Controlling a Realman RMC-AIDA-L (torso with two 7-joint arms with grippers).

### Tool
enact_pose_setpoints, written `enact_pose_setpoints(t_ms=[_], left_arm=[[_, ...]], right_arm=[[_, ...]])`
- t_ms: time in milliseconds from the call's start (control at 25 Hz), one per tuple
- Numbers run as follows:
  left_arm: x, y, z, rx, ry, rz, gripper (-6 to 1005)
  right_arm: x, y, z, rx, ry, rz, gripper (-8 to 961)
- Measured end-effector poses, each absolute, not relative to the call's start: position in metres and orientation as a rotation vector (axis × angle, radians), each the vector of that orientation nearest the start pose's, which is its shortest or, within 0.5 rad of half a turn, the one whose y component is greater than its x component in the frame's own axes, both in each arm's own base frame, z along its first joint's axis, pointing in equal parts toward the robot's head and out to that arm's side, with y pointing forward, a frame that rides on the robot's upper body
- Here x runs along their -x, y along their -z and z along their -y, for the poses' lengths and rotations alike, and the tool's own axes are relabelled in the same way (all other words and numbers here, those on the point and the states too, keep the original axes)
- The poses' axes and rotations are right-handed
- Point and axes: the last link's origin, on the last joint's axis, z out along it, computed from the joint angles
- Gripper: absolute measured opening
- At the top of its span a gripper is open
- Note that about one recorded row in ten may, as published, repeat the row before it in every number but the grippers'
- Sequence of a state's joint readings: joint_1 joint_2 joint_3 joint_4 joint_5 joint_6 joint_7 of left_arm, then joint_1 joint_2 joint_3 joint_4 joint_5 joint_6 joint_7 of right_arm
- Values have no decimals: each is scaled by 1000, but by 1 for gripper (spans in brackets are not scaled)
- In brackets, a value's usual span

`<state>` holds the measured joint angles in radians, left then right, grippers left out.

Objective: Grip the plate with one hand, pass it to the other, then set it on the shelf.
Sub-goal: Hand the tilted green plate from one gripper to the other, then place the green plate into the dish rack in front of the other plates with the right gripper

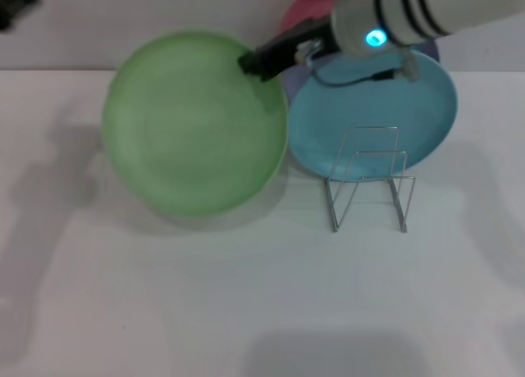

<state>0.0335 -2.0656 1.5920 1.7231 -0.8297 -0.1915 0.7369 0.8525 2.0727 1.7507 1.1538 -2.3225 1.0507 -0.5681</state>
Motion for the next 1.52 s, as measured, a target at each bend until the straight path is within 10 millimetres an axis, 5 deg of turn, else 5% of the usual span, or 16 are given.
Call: enact_pose_setpoints(t_ms=[160, 360, 640, 960, 1520], left_arm=[[217, -112, -331, 1402, 590, 441, 793], [242, -92, -303, 1195, 687, 314, 789], [278, -69, -283, 1204, 817, 316, 788], [307, -53, -278, 1252, 855, 374, 789], [319, -47, -283, 1280, 812, 401, 790]], right_arm=[[-68, -9, -424, 2499, -379, -673, 53], [-79, -35, -401, 2482, -626, -547, 54], [-138, -56, -361, 2291, -929, -211, 53], [-192, -53, -320, 2061, -896, 252, 52], [-223, -53, -309, 1977, -834, 304, 51]])
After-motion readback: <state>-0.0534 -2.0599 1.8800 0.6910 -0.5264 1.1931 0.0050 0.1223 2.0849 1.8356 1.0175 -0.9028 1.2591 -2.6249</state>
